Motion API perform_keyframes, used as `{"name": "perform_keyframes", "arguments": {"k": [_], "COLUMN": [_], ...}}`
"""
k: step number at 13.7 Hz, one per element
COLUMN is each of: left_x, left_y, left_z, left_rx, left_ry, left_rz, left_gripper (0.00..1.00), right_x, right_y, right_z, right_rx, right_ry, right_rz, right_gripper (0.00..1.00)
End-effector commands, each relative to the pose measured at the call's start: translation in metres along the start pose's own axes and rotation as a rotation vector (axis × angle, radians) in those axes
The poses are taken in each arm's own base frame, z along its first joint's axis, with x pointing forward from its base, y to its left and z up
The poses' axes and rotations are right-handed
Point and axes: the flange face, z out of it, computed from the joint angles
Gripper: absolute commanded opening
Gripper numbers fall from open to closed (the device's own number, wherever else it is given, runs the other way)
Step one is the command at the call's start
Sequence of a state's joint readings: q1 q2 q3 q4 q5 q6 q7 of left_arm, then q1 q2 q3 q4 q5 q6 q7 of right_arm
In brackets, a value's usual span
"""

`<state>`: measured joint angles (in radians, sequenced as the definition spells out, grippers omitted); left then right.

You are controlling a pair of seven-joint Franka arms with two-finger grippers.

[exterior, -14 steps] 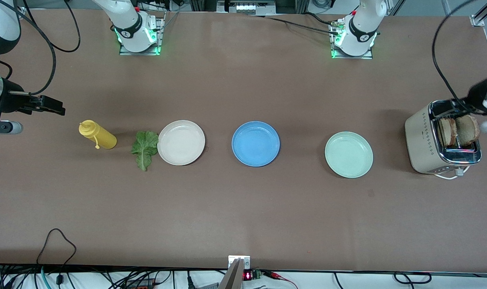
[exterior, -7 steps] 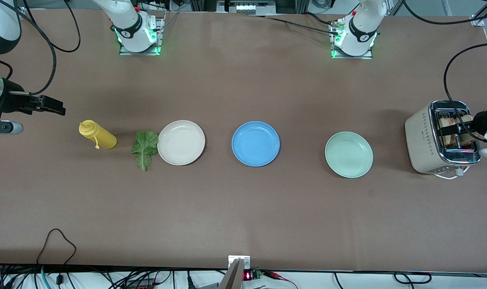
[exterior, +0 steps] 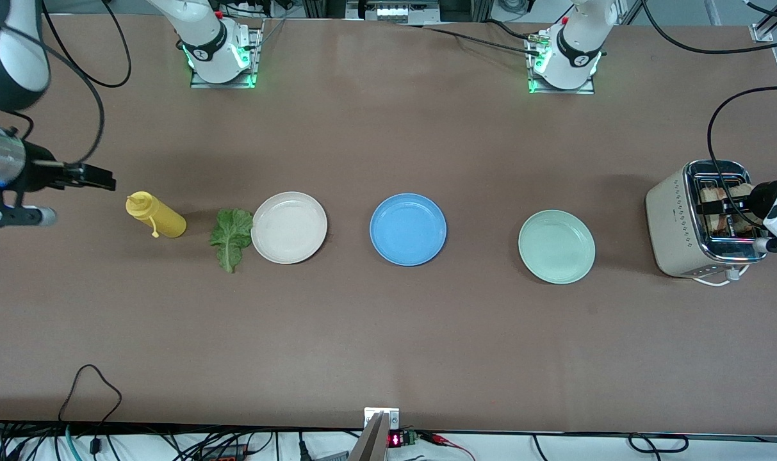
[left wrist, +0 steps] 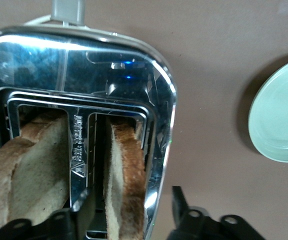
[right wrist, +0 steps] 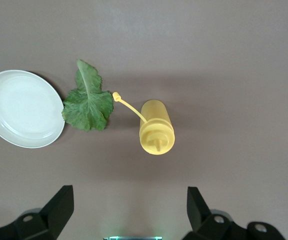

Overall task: Make sandwich in blue plate with both arms
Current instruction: 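Reach the right gripper to the lettuce while the left gripper reaches the toaster, then grasp the lettuce with the right gripper while the left lifts bread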

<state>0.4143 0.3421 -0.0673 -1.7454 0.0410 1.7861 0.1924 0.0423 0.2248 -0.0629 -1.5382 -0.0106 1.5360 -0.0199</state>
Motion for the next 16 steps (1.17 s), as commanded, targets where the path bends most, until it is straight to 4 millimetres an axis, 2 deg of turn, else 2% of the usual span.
{"name": "perform_keyframes", "arguments": {"k": [1, 3, 4, 5, 8, 9, 10, 11, 12, 13, 14, 16], "left_x": [-0.005, -0.007, -0.009, -0.012, -0.024, -0.037, -0.050, -0.059, -0.063, -0.065, -0.064, -0.060], "left_y": [-0.003, -0.006, -0.006, -0.006, -0.011, -0.004, 0.007, 0.029, 0.057, 0.082, 0.108, 0.157], "left_z": [-0.002, -0.011, -0.023, -0.041, -0.062, -0.079, -0.104, -0.123, -0.138, -0.146, -0.146, -0.135], "left_rx": [0.008, 0.009, 0.010, 0.009, -0.005, -0.005, 0.000, -0.004, -0.018, -0.027, -0.060, -0.159], "left_ry": [-0.037, -0.036, -0.027, -0.017, -0.027, -0.033, -0.032, -0.043, -0.041, -0.037, -0.032, -0.048], "left_rz": [0.025, 0.024, 0.046, 0.067, 0.058, 0.061, 0.062, 0.094, 0.132, 0.154, 0.186, 0.229], "left_gripper": [0.03, 0.00, 0.00, 0.00, 0.00, 0.00, 0.00, 0.00, 0.00, 0.00, 0.00, 0.00], "right_x": [0.008, 0.014, 0.021, 0.027, 0.035, 0.035, 0.035, 0.034, 0.032, 0.031, 0.032, 0.040], "right_y": [-0.007, -0.040, -0.057, -0.074, -0.097, -0.098, -0.098, -0.099, -0.110, -0.118, -0.118, -0.116], "right_z": [0.012, 0.033, 0.036, 0.047, 0.096, 0.117, 0.134, 0.148, 0.162, 0.175, 0.186, 0.209], "right_rx": [0.012, 0.013, -0.002, -0.018, -0.022, -0.020, -0.018, -0.015, -0.013, -0.011, -0.006, -0.006], "right_ry": [-0.019, -0.045, -0.007, 0.004, 0.068, 0.089, 0.108, 0.122, 0.143, 0.170, 0.191, 0.189], "right_rz": [-0.020, -0.055, -0.074, -0.065, -0.069, -0.071, -0.065, -0.043, -0.034, -0.029, -0.009, 0.009], "right_gripper": [1.00, 1.00, 1.00, 1.00, 1.00, 1.00, 1.00, 1.00, 1.00, 1.00, 1.00, 1.00]}}
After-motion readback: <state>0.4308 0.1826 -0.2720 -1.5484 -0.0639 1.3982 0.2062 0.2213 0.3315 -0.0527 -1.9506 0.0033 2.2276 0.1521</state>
